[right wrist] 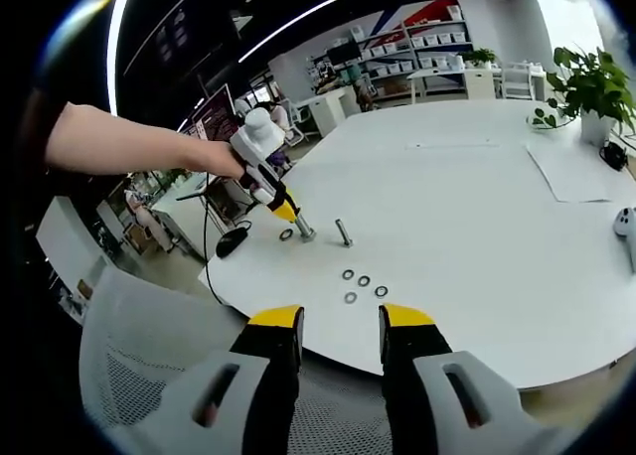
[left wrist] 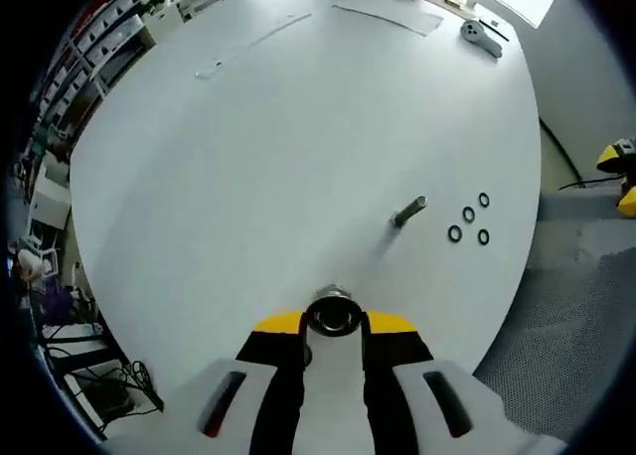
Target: Place the washer onto the threaded stud by aligning its center hole with the stud, sliding it down to the base, and recovering from edge contact or off-axis alignment until the washer reaches the visible bottom stop.
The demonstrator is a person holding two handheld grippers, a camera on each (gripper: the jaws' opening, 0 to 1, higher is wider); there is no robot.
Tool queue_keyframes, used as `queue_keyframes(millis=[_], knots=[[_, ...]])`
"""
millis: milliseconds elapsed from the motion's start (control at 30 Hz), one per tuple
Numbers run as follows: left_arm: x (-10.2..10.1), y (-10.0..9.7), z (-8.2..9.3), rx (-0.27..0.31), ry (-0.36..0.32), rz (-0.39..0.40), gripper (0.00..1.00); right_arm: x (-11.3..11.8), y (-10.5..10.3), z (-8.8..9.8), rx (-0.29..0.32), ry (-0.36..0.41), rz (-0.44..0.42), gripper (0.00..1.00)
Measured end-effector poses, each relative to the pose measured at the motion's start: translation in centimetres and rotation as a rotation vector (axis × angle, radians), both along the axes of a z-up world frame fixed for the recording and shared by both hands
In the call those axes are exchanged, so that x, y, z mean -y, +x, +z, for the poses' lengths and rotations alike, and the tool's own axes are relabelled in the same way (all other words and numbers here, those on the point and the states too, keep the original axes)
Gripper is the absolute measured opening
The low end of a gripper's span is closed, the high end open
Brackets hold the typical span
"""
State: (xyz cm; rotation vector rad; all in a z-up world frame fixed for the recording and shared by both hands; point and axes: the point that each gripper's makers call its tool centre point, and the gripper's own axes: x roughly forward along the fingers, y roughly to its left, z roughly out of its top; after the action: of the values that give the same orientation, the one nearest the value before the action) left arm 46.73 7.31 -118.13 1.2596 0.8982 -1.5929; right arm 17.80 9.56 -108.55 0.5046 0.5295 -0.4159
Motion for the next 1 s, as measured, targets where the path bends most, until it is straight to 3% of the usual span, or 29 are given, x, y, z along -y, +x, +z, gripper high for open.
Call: queue_keyframes(millis=[267, 333, 567, 733, 1000], knots=[[0.5, 0.7, -1.9, 0.012, 0.019, -0.008, 0.19, 0.1, -0.1, -0.1, -0.005, 0.002, -0.008, 0.33], [0.4, 0.4, -1.7, 0.014, 0.023, -0.009, 0.19, 0.1, -0.2, -0.1, -0.007, 0.002, -0.010, 0.33], [0.2, 0.1, -3.8, 0.031, 0.045, -0.003, 0.19, 0.2, -0.3, -0.2, -0.012, 0.003, -0.012, 0.33], [-0.2, -0.2, -3.9, 0.044, 0.052, 0.005, 0.19, 0.1, -0.3, -0.3, -0.016, 0.005, -0.011, 0.32], [0.1, 0.2, -3.9, 0.031, 0.008, 0.058, 0.20, -0.1, -0.3, -0.3, -0.017, 0.007, 0.002, 0.32]])
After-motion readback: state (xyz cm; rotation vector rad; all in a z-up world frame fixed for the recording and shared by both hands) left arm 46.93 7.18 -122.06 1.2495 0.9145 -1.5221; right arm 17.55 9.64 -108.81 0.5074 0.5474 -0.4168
